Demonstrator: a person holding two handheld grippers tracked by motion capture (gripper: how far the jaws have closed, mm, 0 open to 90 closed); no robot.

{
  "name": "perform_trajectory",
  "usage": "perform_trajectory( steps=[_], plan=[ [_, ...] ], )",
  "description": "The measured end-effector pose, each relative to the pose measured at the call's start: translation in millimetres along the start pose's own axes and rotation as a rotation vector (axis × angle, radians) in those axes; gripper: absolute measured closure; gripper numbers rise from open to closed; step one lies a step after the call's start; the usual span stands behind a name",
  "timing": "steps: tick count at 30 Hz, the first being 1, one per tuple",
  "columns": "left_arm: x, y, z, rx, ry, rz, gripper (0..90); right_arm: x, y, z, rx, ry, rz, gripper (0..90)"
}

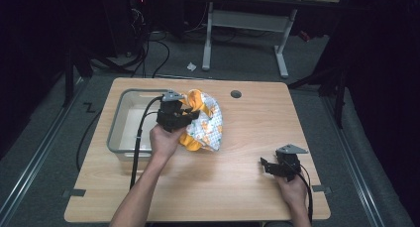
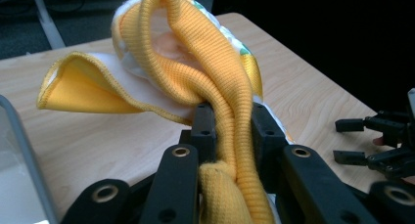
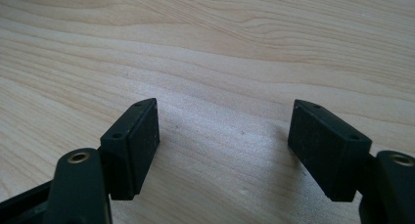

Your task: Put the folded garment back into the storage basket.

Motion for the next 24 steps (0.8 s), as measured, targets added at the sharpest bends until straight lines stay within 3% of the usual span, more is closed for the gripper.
perform_trajectory(
  steps=[8, 16, 24],
  plan=[
    [-12.7, -23.9, 10.9, 0.017, -0.007, 0.006, 76.0, 0.1, 0.0, 0.0, 0.000, 0.000, -0.001, 27.6],
    [-26.6, -47.1, 10.9, 0.022, -0.018, 0.019, 76.0, 0.1, 0.0, 0.0, 0.000, 0.000, -0.001, 27.6],
    [-38.9, -66.0, 12.3, 0.013, -0.004, 0.051, 76.0, 0.1, 0.0, 0.0, 0.000, 0.000, -0.001, 27.5]
  ],
)
Point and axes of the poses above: each handheld gripper's, and its own axes: y roughly forward along the jaws, z roughly out of its top, x roughly to its right, the point moved 10 cm from there along y, roughly forward along the jaws, and after that the axes turned 8 degrees about -z, right-handed, at the moved point
